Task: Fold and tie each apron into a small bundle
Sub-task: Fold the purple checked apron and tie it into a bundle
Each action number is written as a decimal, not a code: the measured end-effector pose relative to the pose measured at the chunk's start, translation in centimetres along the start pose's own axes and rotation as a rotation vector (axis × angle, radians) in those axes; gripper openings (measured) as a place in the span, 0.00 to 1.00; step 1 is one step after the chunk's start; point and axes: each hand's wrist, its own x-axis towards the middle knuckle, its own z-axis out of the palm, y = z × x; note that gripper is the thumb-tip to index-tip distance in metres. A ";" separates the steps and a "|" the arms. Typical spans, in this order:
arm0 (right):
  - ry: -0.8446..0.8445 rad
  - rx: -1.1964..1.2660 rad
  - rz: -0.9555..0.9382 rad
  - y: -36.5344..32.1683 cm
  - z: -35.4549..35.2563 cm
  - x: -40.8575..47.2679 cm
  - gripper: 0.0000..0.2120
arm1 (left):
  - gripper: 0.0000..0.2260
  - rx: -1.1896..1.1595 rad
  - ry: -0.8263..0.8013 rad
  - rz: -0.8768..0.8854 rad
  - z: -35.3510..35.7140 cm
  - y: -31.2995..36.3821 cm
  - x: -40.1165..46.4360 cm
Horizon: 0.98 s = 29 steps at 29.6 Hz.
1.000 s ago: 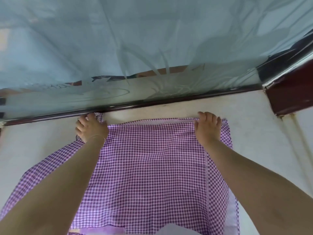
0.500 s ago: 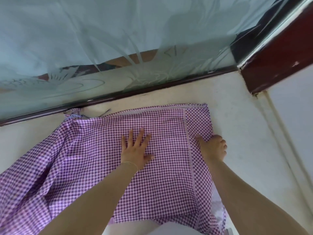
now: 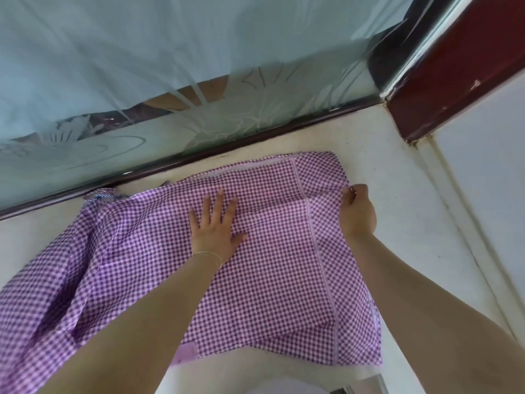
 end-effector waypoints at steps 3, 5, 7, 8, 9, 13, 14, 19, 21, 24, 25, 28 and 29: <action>0.000 0.044 -0.021 -1.3 -0.7 0.4 0.17 | 0.28 0.046 0.175 0.051 -0.3 1.4 -0.9; -0.057 0.107 0.048 -1.2 -0.6 1.0 0.21 | 0.21 0.034 0.236 0.110 0.4 2.6 -1.9; -0.167 0.078 0.102 0.2 -0.2 1.3 0.25 | 0.14 0.034 0.231 0.162 1.6 3.7 -3.4; -0.216 0.038 0.119 1.6 -0.4 0.6 0.27 | 0.13 0.025 0.219 0.184 2.3 4.5 -4.7; -0.258 0.001 0.145 2.5 -0.5 0.3 0.30 | 0.14 0.011 0.191 0.200 3.0 5.0 -5.4; -0.265 -0.172 0.200 6.7 -2.1 -5.3 0.29 | 0.27 0.031 0.060 0.203 5.7 6.1 -8.7; -0.267 -0.198 0.167 7.5 -2.2 -6.9 0.28 | 0.29 0.023 0.025 0.171 6.0 6.1 -8.9; -0.305 -0.224 0.063 10.7 -1.7 -11.7 0.20 | 0.34 0.023 -0.046 0.090 7.1 6.2 -9.6; -0.224 -0.210 0.100 11.2 -2.3 -11.0 0.19 | 0.33 0.020 -0.012 0.054 6.9 6.5 -9.6; -0.148 -0.228 0.223 12.3 -4.1 -8.9 0.18 | 0.32 -0.038 0.008 -0.036 6.2 7.3 -10.2; -0.132 -0.254 0.268 12.6 -4.8 -8.3 0.18 | 0.32 -0.053 0.007 -0.043 6.2 7.5 -10.4; -0.016 -0.468 0.263 12.9 -5.8 -7.4 0.21 | 0.31 -0.079 -0.012 -0.049 6.3 8.3 -11.1; 0.009 -0.551 0.212 12.9 -5.6 -7.4 0.24 | 0.31 -0.080 -0.028 -0.054 6.4 8.6 -11.4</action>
